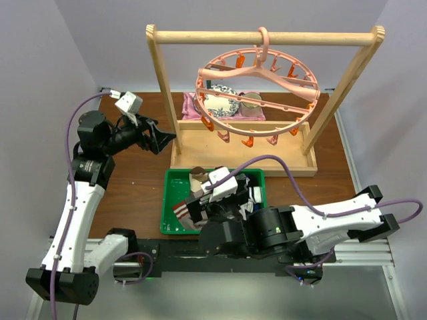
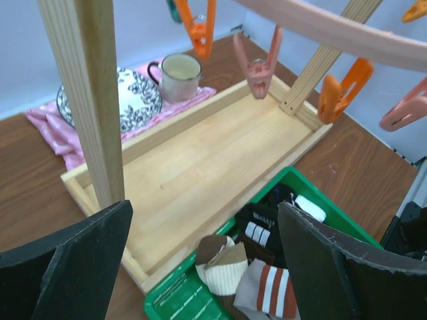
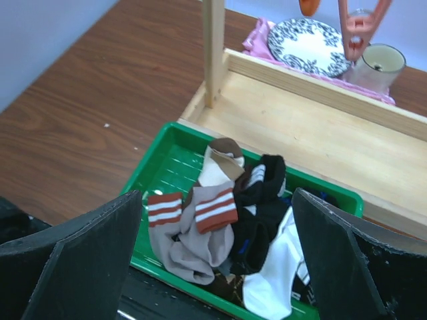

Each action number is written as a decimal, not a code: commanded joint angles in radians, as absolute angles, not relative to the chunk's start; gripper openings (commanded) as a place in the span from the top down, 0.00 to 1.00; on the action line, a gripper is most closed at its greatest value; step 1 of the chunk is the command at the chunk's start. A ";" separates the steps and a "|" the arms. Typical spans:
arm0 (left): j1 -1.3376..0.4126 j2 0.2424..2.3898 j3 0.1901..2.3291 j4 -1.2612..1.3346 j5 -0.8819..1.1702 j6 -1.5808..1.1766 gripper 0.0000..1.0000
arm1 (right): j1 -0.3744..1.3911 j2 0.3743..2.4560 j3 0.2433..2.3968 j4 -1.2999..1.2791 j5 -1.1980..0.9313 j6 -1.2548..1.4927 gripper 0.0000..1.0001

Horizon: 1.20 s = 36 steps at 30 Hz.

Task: Clip the socks to the hanger
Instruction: Open the clamp at the hanger.

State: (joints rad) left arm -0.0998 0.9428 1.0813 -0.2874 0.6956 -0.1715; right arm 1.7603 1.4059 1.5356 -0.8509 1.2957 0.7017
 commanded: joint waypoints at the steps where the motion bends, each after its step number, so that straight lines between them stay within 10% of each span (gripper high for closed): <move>1: -0.103 0.985 1.140 -0.411 0.672 -0.144 0.03 | 1.759 1.356 1.551 -0.582 1.287 0.459 0.01; 6: -0.103 0.954 1.128 -0.405 0.658 -0.129 0.01 | 1.698 1.310 1.543 -0.281 1.168 0.308 0.02; 24: -0.103 0.923 1.060 -0.290 0.630 -0.146 0.00 | 1.397 1.543 1.850 -0.404 0.796 0.511 0.06; 36: -0.103 0.923 1.040 -0.250 0.609 -0.138 0.00 | 1.266 1.407 1.660 -0.371 0.985 0.557 0.06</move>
